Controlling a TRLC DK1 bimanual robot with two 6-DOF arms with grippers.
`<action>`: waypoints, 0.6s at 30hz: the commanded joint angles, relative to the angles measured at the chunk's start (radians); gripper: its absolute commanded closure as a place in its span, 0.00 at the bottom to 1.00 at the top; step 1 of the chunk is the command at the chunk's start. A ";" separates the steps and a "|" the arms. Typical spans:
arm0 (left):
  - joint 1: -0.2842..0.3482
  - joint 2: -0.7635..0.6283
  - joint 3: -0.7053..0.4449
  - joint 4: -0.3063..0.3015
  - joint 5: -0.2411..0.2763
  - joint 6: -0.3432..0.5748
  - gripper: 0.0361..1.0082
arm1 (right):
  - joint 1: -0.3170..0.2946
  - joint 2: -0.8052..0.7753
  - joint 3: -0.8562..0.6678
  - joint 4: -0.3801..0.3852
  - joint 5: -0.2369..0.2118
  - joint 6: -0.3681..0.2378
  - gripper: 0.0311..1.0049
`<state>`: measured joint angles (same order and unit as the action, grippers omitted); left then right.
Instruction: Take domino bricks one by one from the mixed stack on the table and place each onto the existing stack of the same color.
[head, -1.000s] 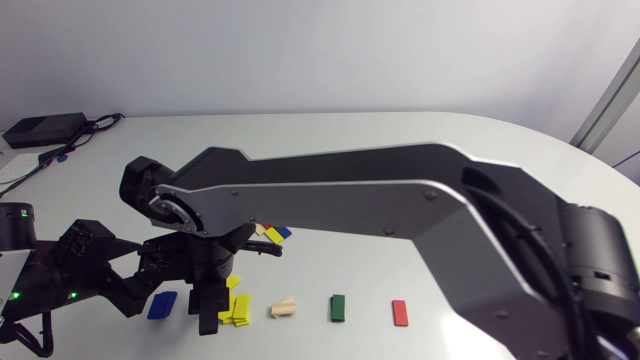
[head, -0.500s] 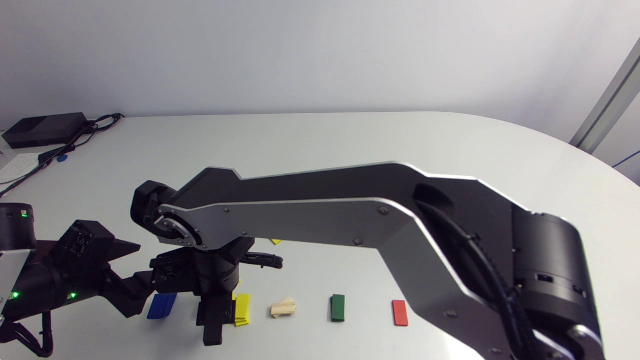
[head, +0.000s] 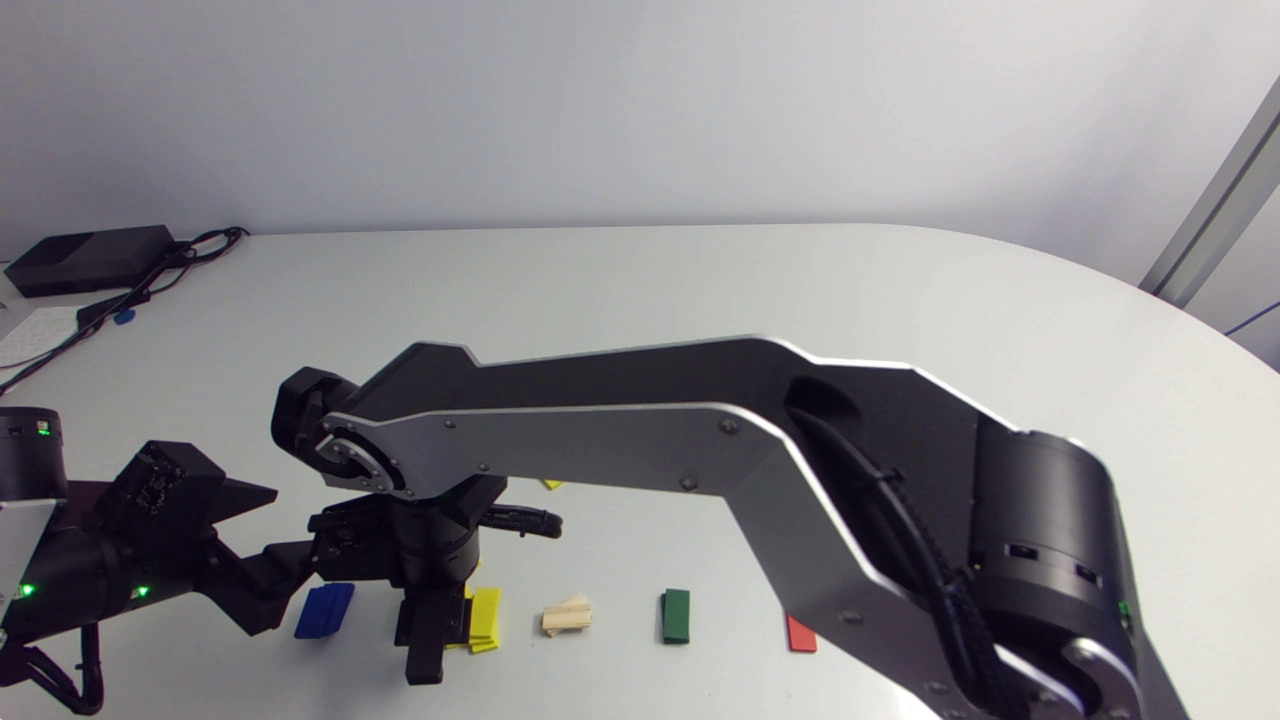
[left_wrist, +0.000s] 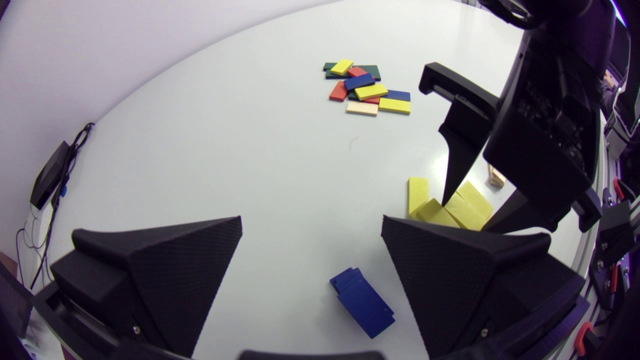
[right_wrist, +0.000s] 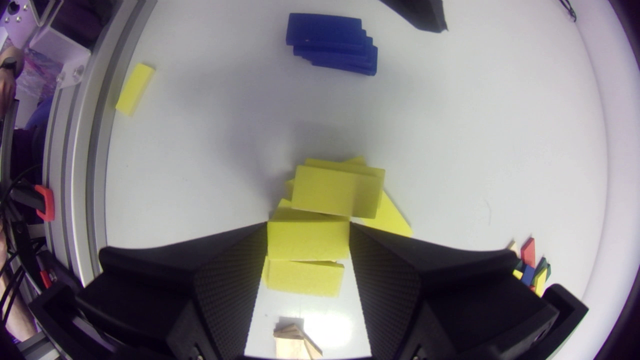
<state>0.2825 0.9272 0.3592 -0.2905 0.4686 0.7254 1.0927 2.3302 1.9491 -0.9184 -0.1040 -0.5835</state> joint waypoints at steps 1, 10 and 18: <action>0.011 0.013 0.007 0.005 0.013 0.025 0.02 | -0.004 0.032 0.022 -0.028 -0.002 0.020 0.46; 0.012 0.013 0.014 0.001 0.018 0.026 0.02 | -0.002 0.020 0.027 -0.037 0.000 0.037 0.30; 0.012 0.010 0.018 -0.007 0.019 0.028 0.02 | -0.019 0.011 0.060 -0.050 0.007 0.053 0.18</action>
<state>0.2871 0.9295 0.3592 -0.2913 0.4728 0.7399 1.0904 2.3314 1.9755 -0.9459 -0.1032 -0.5587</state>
